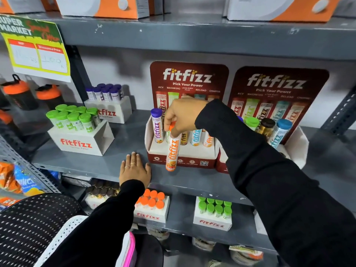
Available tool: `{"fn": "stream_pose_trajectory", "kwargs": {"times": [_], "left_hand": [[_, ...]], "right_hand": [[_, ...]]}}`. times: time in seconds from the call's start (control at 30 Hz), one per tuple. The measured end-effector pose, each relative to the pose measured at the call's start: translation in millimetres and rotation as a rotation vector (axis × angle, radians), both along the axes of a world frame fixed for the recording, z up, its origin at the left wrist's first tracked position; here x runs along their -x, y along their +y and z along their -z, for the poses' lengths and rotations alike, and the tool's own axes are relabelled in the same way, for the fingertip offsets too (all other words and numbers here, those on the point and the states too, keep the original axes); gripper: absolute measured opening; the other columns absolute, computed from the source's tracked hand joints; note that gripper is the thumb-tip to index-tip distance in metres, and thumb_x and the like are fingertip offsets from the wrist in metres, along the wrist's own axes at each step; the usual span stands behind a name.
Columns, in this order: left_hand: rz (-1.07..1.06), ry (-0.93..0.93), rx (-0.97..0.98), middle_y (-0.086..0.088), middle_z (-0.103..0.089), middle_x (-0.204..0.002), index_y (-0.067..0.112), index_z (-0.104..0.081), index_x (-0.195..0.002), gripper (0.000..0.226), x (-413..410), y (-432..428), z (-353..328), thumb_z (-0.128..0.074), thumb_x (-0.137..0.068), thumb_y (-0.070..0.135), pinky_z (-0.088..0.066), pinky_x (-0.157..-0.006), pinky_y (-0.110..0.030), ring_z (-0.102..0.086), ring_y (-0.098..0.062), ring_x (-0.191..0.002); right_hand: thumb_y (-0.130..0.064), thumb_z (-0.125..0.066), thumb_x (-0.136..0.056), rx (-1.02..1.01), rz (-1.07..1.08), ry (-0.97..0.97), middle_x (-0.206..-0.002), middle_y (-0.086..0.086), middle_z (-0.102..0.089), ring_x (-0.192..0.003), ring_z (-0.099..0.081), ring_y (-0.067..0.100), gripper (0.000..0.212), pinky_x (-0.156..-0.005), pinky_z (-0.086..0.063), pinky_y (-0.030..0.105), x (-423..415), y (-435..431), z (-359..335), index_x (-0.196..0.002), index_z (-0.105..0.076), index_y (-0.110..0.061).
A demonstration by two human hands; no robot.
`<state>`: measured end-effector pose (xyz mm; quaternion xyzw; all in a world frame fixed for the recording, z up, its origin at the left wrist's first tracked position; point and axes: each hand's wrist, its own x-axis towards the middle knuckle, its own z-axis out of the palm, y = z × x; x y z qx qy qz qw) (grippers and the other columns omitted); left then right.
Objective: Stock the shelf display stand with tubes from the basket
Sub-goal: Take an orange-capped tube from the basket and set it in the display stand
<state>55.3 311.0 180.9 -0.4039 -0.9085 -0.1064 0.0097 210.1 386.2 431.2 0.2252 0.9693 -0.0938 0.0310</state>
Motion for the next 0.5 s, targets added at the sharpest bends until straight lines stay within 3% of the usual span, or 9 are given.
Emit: {"fn": "stream_pose_trajectory", "kwargs": {"times": [0.07,0.13,0.23,0.27,0.37,0.5], "left_hand": [[-0.055,-0.032,-0.129,-0.016,-0.033,-0.148,0.001,-0.036,-0.138,0.052,-10,-8,1,-0.032,-0.098,0.033,-0.015,-0.114,-0.042,-0.024,-0.030,-0.138],[-0.020,0.001,-0.253,-0.025,-0.054,-0.127,-0.004,-0.054,-0.119,0.048,-27,-18,6,-0.036,-0.093,0.032,-0.029,-0.106,-0.050,-0.045,-0.040,-0.120],[0.305,0.069,-0.273,-0.025,-0.061,-0.105,-0.002,-0.061,-0.101,0.047,-60,-23,12,-0.036,-0.087,0.036,-0.033,-0.097,-0.048,-0.056,-0.043,-0.097],[0.441,0.096,-0.258,-0.022,-0.062,-0.105,-0.001,-0.061,-0.101,0.047,-72,-20,11,-0.037,-0.088,0.037,-0.031,-0.097,-0.045,-0.057,-0.041,-0.095],[0.811,0.154,-0.180,-0.016,-0.064,-0.112,0.004,-0.062,-0.106,0.051,-112,-3,3,-0.035,-0.091,0.045,-0.032,-0.100,-0.043,-0.056,-0.033,-0.104],[1.154,0.152,-0.057,-0.011,-0.065,-0.118,0.007,-0.063,-0.113,0.063,-167,20,-1,-0.024,-0.094,0.052,-0.047,-0.093,-0.042,-0.061,-0.026,-0.108]], "right_hand": [[-0.019,-0.068,-0.084,0.019,0.014,0.018,-0.115,0.003,-0.071,-0.108,-0.063,0.018,0.027,-0.081,-0.048,0.025,-7,-1,0,-0.110,-0.072,-0.012],[-0.019,-0.069,-0.084,0.019,0.041,0.043,-0.118,0.001,-0.070,-0.108,-0.062,0.016,0.028,-0.077,-0.041,0.020,-17,0,-1,-0.112,-0.072,-0.014],[-0.018,-0.072,-0.081,0.017,0.107,0.091,-0.115,0.000,-0.071,-0.093,-0.061,0.014,0.030,-0.062,-0.041,0.016,-41,4,-4,-0.111,-0.073,-0.016],[-0.018,-0.073,-0.080,0.020,0.130,0.110,-0.114,0.001,-0.071,-0.091,-0.060,0.014,0.031,-0.062,-0.043,0.016,-49,6,-6,-0.111,-0.073,-0.016],[-0.019,-0.075,-0.077,0.002,0.211,0.134,-0.113,0.004,-0.070,-0.103,-0.063,0.019,0.035,-0.079,-0.049,0.023,-85,11,-9,-0.112,-0.072,-0.015],[-0.018,-0.073,-0.077,-0.012,0.333,0.141,-0.112,0.002,-0.071,-0.111,-0.060,0.020,0.032,-0.081,-0.044,0.020,-134,24,-10,-0.109,-0.073,-0.015]]}}
